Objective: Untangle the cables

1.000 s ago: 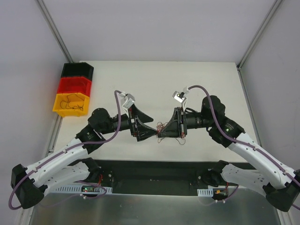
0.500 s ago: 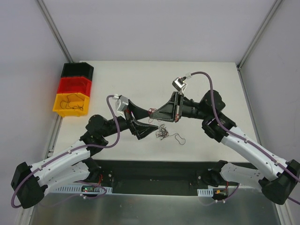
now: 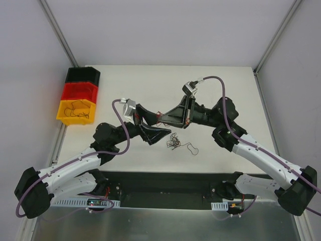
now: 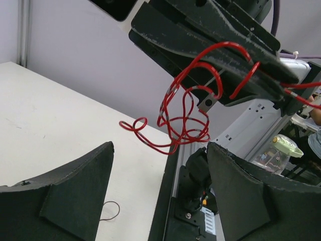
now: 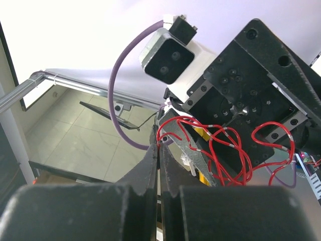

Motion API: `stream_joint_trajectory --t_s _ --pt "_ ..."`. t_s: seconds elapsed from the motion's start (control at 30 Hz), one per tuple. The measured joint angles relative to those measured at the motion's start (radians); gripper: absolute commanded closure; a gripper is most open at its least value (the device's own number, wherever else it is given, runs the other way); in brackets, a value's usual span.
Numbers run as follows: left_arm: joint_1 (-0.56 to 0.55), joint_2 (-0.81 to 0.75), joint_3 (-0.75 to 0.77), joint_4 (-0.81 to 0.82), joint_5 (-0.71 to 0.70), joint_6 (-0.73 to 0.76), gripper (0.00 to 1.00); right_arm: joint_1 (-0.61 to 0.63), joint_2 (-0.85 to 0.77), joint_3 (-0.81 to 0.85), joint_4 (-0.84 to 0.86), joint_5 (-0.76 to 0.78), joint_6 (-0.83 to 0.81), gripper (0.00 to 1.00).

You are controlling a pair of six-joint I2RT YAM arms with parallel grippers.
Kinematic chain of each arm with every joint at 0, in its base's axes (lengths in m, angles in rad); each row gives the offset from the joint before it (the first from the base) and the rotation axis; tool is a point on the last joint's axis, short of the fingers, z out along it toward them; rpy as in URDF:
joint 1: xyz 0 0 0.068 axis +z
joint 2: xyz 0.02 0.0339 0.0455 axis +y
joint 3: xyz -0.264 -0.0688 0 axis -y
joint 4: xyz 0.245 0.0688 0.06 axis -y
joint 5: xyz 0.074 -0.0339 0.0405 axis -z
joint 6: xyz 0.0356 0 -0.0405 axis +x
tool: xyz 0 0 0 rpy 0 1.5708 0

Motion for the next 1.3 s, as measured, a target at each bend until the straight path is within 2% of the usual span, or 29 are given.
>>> stream_joint_trajectory --t_s 0.07,0.13,0.33,0.47,0.73,1.0,1.1,1.2,1.3 --pt "0.000 0.008 0.001 0.011 0.000 -0.001 0.27 0.000 0.000 -0.013 0.008 0.001 0.003 1.00" --pt "0.000 0.018 0.006 0.016 0.005 -0.003 0.36 0.001 0.000 -0.027 0.013 0.001 0.005 1.00" --pt "0.000 0.029 0.022 0.037 0.010 -0.013 0.71 0.001 0.000 -0.040 0.036 0.000 0.011 1.00" --pt "0.000 0.031 0.046 0.011 0.010 0.011 1.00 0.001 0.000 -0.040 0.048 0.000 0.010 1.00" --pt "0.000 -0.016 0.041 -0.131 -0.037 0.108 1.00 0.001 -0.001 0.007 0.025 -0.003 -0.032 0.99" --pt "0.000 -0.135 -0.056 -0.325 -0.140 0.195 1.00 -0.016 -0.068 0.195 -0.332 0.045 -0.336 1.00" --pt "-0.001 -0.187 -0.095 -0.396 -0.190 0.208 1.00 -0.031 -0.091 0.230 -0.409 0.057 -0.409 1.00" --pt "-0.001 -0.219 -0.135 -0.495 -0.277 0.204 0.92 -0.042 -0.093 0.269 -0.452 0.056 -0.463 1.00" --pt "0.000 -0.228 -0.146 -0.584 -0.378 0.175 0.89 -0.048 -0.092 0.299 -0.500 0.056 -0.506 1.00"
